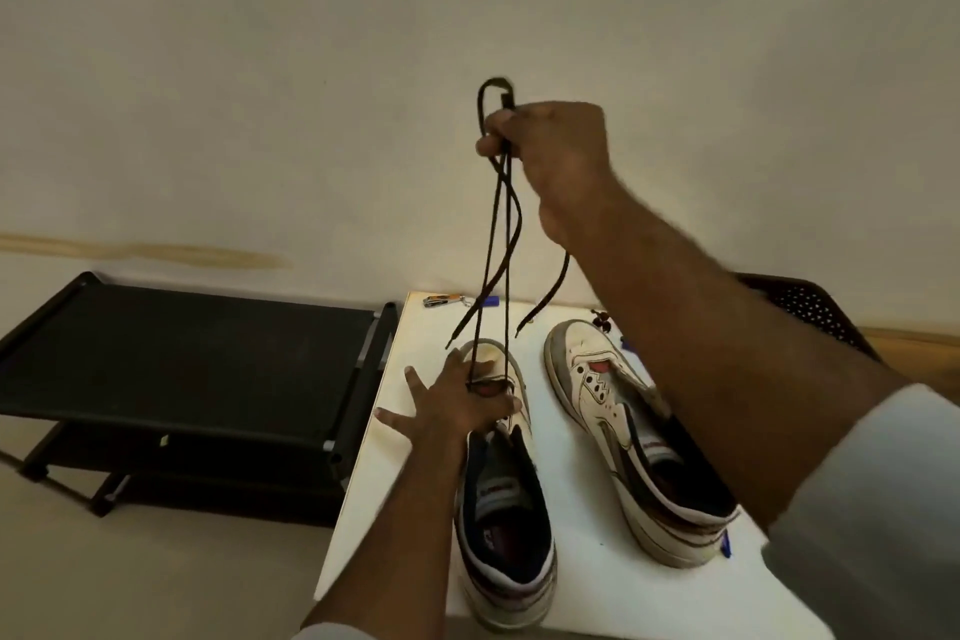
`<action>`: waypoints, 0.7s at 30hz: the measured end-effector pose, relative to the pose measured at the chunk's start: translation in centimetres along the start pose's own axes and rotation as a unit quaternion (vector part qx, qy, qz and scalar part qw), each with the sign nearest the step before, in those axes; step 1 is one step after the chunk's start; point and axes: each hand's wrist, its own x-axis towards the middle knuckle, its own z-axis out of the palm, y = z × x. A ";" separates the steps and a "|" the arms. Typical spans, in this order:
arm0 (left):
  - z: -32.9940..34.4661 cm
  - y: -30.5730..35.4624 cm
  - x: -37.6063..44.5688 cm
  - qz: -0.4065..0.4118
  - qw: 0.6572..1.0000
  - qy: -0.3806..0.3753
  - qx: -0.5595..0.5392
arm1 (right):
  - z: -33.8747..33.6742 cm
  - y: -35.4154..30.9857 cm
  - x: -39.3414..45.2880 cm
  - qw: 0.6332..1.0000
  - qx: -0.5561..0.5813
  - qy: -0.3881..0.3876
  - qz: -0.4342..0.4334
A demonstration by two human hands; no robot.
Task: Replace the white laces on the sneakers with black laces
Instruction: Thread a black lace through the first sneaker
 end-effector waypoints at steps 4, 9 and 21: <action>-0.7 0.4 -0.3 -0.004 1.000 -0.023 0.006 | -0.1 1.2 0.0 0.997 -0.060 -0.045 0.019; -1.1 0.2 -0.6 0.081 0.996 0.027 -0.027 | -1.1 0.4 -0.6 0.997 -0.064 -0.046 0.023; -4.2 4.3 -3.6 0.161 0.917 0.128 -0.342 | -1.4 1.7 -2.3 0.987 -0.063 -0.125 0.072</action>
